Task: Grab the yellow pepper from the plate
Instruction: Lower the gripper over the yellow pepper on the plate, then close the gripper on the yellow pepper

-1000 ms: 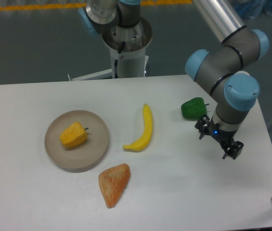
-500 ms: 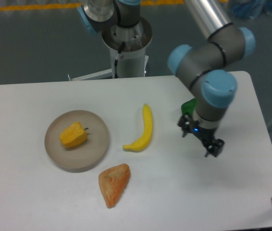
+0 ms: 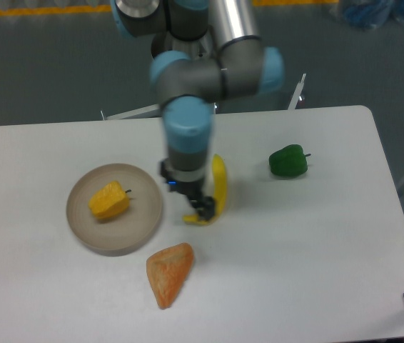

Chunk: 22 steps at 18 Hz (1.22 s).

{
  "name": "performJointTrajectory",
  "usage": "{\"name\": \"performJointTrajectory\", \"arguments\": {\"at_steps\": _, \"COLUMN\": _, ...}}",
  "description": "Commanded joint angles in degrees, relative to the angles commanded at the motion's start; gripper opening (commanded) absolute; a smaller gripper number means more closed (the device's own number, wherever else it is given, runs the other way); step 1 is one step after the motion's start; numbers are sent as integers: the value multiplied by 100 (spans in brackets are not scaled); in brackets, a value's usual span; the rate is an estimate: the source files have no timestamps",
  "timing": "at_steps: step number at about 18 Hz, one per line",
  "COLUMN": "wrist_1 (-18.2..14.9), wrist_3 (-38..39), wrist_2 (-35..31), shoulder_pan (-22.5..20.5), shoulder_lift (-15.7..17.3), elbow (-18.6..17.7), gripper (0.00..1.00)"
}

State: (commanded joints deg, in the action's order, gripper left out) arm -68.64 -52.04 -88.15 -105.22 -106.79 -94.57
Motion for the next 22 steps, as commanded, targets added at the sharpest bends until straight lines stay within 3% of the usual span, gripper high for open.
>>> {"name": "performJointTrajectory", "arguments": {"at_steps": 6, "wrist_1": 44, "wrist_3": 616, "wrist_2": -17, "shoulder_pan": 677, "shoulder_lift": -105, "elbow": -17, "gripper": 100}}
{"name": "performJointTrajectory", "arguments": {"at_steps": 22, "wrist_1": 88, "wrist_3": 748, "wrist_2": -44, "shoulder_pan": 828, "shoulder_lift": -413, "elbow": -220, "gripper": 100}}
